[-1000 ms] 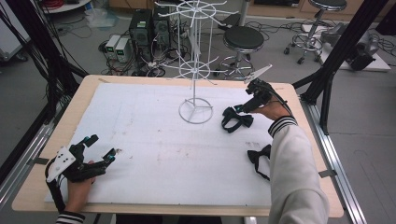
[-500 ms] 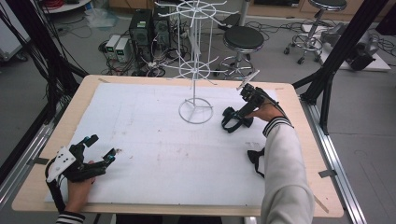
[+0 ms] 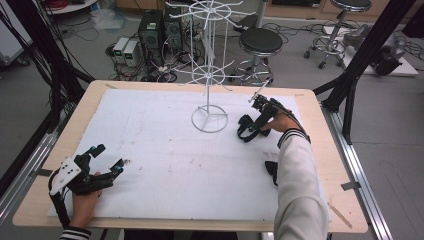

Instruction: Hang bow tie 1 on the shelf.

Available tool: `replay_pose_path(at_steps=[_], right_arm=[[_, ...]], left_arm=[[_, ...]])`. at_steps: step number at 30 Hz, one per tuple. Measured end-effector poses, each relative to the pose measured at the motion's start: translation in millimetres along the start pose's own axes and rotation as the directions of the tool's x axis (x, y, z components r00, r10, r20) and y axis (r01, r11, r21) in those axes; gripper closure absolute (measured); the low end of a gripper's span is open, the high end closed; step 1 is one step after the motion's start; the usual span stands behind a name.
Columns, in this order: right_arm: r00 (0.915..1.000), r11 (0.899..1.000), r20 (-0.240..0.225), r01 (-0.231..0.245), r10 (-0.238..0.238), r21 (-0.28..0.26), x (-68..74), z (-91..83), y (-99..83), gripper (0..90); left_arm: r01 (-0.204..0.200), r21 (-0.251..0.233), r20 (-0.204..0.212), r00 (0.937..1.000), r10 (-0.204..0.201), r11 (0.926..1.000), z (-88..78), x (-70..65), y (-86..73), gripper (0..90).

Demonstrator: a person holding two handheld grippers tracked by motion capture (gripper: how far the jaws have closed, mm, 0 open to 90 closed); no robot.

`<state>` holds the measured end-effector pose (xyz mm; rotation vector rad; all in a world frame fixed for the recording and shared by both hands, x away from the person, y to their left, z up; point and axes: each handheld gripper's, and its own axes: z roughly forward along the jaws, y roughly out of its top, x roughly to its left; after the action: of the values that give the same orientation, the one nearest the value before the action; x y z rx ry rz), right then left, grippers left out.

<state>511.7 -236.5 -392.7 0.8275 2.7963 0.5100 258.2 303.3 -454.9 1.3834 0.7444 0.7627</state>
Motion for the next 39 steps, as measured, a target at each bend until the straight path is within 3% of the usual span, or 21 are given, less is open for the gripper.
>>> replay_pose_path(at_steps=[13,15,17,24,30,37,39], right_arm=[[0.9999,0.999,0.001,-0.017,0.017,0.032,-1.6,8.0,0.4,8.1],[1.0000,0.999,-0.004,0.000,0.000,0.044,-2.2,9.0,0.7,17.9],[1.0000,0.999,-0.005,-0.002,0.003,0.051,-2.8,9.5,0.7,19.8],[1.0000,0.996,0.003,0.002,-0.002,0.084,-1.5,12.4,2.2,40.4],[1.0000,0.994,0.000,0.002,-0.002,0.112,-2.3,15.3,0.7,46.4],[0.9996,0.994,-0.024,-0.011,0.014,0.110,-4.4,17.5,0.4,62.3],[0.9994,0.994,-0.035,-0.004,0.008,0.108,-4.2,16.9,0.4,72.5]], left_arm=[[-0.002,0.002,-0.001,1.0000,0.002,1.0000,0.1,0.3,0.1,13.8],[0.000,0.000,-0.001,1.0000,0.000,1.0000,0.2,0.2,0.0,13.8],[0.000,0.000,-0.001,1.0000,0.000,1.0000,0.2,0.2,0.0,13.8],[0.001,0.000,-0.001,1.0000,-0.001,1.0000,0.2,0.2,0.0,13.8],[0.002,0.000,-0.002,1.0000,-0.002,1.0000,0.2,0.2,0.0,13.8],[0.000,0.001,0.000,1.0000,0.000,1.0000,0.1,0.2,0.0,13.8],[-0.003,0.002,0.000,1.0000,0.003,1.0000,0.0,0.3,0.1,13.8]])
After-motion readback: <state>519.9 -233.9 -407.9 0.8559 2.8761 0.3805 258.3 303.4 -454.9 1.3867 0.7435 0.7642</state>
